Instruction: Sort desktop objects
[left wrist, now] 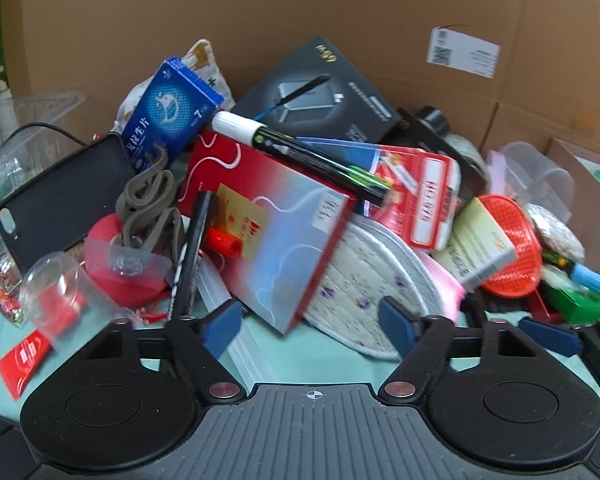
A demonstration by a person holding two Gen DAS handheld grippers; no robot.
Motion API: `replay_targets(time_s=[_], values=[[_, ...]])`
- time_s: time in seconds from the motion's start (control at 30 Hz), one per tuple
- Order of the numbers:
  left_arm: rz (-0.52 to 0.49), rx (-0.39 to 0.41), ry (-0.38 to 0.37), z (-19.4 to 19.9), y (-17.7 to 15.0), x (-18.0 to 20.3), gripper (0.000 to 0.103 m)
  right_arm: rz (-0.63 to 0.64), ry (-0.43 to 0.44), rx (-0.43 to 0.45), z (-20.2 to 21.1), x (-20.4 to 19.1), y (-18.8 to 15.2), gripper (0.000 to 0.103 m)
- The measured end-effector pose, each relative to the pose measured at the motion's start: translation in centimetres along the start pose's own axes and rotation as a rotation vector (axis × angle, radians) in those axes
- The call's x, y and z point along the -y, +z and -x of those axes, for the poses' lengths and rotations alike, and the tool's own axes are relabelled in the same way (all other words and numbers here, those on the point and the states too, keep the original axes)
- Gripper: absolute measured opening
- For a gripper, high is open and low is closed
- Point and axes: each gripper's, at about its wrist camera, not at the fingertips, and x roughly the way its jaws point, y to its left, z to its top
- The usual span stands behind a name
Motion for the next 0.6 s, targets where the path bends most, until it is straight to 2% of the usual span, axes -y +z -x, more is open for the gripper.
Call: replay_targets(time_s=[0.1,0.27,0.4,0.43,0.5,0.53,0.6], values=[[0.007,-0.010,-0.012,-1.0,0.6,-0.6,0.072,-0.016,0.041,0.015,-0.9,-0.2,0.8,0.069],[0.029,0.018,0.024,-2.3,1.4,-1.1,0.079,0.003,0.077,0.018,-2.4,-0.9,1.8,0.061],[0.022,0.016,0.010,-2.8,1.8,-1.6,0.077,0.008,0.092,0.011,-3.3,-1.2,1.8,0.049],[0.014,0.020,-0.005,-2.7,1.8,-1.6,0.064,0.010,0.091,0.014,-3.2,-1.3,1.7,0.049],[0.016,0.024,-0.029,-2.7,1.8,-1.7,0.055,0.015,0.098,0.021,-3.0,-1.4,1.6,0.044],[0.019,0.026,-0.021,-2.8,1.8,-1.6,0.070,0.014,0.101,0.021,-2.9,-1.5,1.5,0.044],[0.024,0.040,0.012,-3.1,1.8,-1.3,0.077,0.026,0.089,0.024,-3.1,-1.5,1.6,0.044]])
